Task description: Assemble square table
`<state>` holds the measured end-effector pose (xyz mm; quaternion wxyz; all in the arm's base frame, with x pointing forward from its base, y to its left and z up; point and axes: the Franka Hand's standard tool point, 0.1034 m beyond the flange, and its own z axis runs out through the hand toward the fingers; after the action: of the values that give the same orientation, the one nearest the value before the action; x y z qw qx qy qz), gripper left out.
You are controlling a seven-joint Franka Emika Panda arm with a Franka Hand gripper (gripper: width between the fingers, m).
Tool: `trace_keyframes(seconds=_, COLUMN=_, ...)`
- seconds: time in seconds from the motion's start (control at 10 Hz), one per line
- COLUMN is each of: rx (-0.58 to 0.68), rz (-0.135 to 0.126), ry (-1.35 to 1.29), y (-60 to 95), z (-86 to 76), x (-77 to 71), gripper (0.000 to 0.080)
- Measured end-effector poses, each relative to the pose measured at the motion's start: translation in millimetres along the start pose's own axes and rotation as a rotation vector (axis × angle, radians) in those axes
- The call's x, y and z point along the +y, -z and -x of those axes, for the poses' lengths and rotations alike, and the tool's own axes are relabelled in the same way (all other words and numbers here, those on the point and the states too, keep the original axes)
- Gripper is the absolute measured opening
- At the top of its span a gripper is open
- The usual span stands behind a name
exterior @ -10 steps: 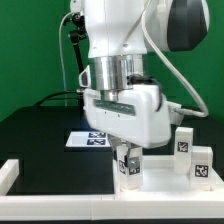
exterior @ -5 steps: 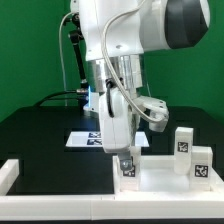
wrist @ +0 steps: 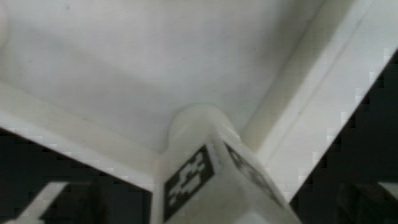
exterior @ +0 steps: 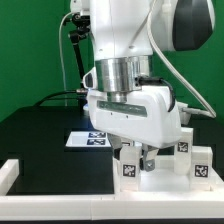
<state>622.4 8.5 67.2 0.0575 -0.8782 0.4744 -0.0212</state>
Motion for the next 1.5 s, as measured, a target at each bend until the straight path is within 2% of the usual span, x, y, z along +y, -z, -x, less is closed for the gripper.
trace_keyframes(seconds=0.1, rx=0.001, rz=0.001, ry=0.087, y=-0.1, z=-0.6, x=0.5, gripper=0.0648)
trace_keyframes(seconds=0.3, rx=0.031, rz=0.021, ry=0.493, y=1.9, z=-4.8, x=-0.9, gripper=0.0648)
trace_keyframes(seconds=0.4, rx=0.032, rz=0.026, ry=0.6, y=2.3, z=-5.3, x=-1.6, gripper=0.0648)
trace_keyframes(seconds=0.6, rx=0.031, rz=0.027, ry=0.576, y=1.6, z=-5.5, x=-0.7, gripper=0.0648)
trace_keyframes(seconds=0.7, rx=0.031, rz=0.027, ry=0.572, y=1.5, z=-5.6, x=-0.6, gripper=0.0523)
trace_keyframes(seconds=0.8, rx=0.031, rz=0.025, ry=0.49, y=1.3, z=-5.3, x=-0.6, gripper=0.0376)
trace_keyframes(seconds=0.9, rx=0.032, rz=0.024, ry=0.422, y=1.1, z=-5.3, x=-0.5, gripper=0.0376)
trace_keyframes(seconds=1.0, rx=0.033, rz=0.023, ry=0.367, y=1.1, z=-5.3, x=-0.5, gripper=0.0287)
trace_keyframes(seconds=1.4, rx=-0.007, rz=0.013, ry=-0.249, y=4.0, z=-8.7, x=3.6, gripper=0.0287)
trace_keyframes(seconds=1.5, rx=-0.047, rz=-0.007, ry=-0.435, y=5.4, z=-8.2, x=2.1, gripper=0.0287)
